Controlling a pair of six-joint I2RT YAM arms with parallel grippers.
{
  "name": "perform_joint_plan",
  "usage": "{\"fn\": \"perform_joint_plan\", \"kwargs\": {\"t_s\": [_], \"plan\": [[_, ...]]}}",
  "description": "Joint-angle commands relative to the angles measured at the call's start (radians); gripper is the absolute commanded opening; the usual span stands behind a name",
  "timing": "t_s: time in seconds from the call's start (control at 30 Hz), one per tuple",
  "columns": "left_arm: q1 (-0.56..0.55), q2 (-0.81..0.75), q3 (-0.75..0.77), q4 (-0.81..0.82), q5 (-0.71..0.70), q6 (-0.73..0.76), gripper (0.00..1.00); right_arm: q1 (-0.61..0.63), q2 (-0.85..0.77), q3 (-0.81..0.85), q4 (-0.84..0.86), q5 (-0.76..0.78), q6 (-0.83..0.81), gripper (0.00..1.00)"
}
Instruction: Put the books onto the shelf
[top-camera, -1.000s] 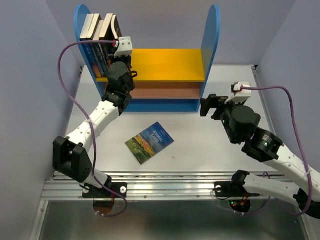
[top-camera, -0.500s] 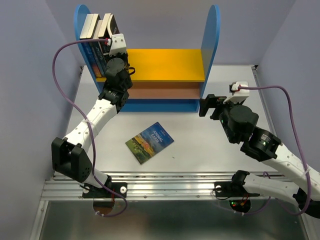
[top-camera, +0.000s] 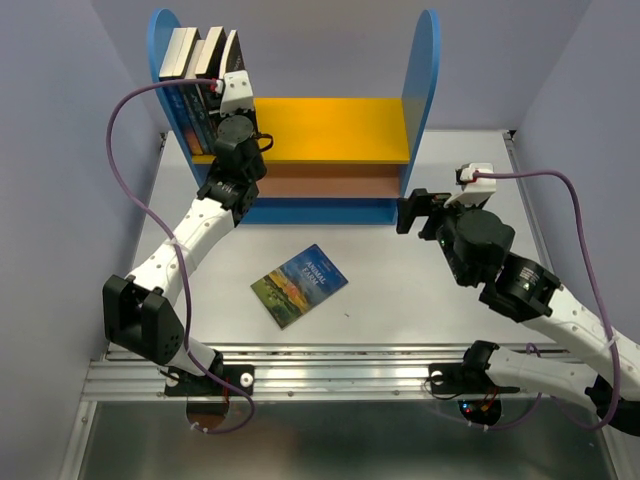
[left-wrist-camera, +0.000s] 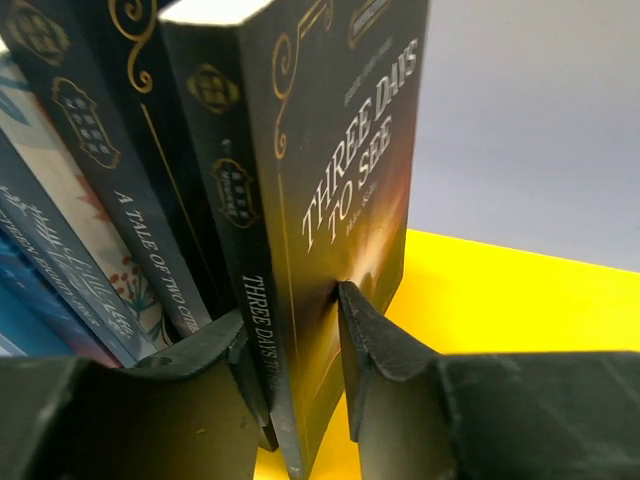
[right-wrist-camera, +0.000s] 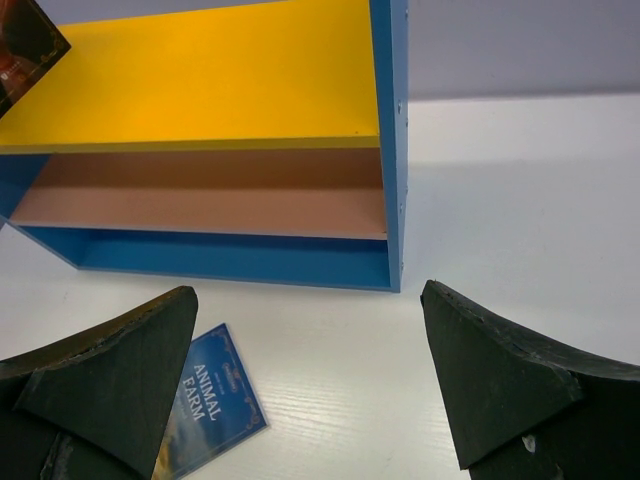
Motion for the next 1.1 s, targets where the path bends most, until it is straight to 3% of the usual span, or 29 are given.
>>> {"fn": "perform_joint_plan", "kwargs": {"t_s": [0.0,0.37,0.47,0.9,1.07], "plan": [[0.028,-0.034,0.001,-0.044,-0.114,0.011,0.43,0.002,0.002,-0.002,0.017,0.004,-0.011,1.0],[0.01,-0.059,0.025,-0.09,-0.144,-0.026,0.47,0.002,0.006,-0.004,0.017,-0.01,-0.013,1.0],[0.004,-0.054,0.045,-0.12,-0.161,-0.031,0.53,0.002,0.008,-0.004,0.017,-0.012,-0.013,1.0],[-0.061,-0.011,0.231,-0.339,-0.494,-0.16,0.53,0.002,0.028,0.0,0.019,-0.044,-0.013,1.0],[-0.068,0.11,0.444,-0.7,-0.588,-0.383,0.55,0.002,0.026,-0.005,0.019,-0.05,-0.008,1.0]]}}
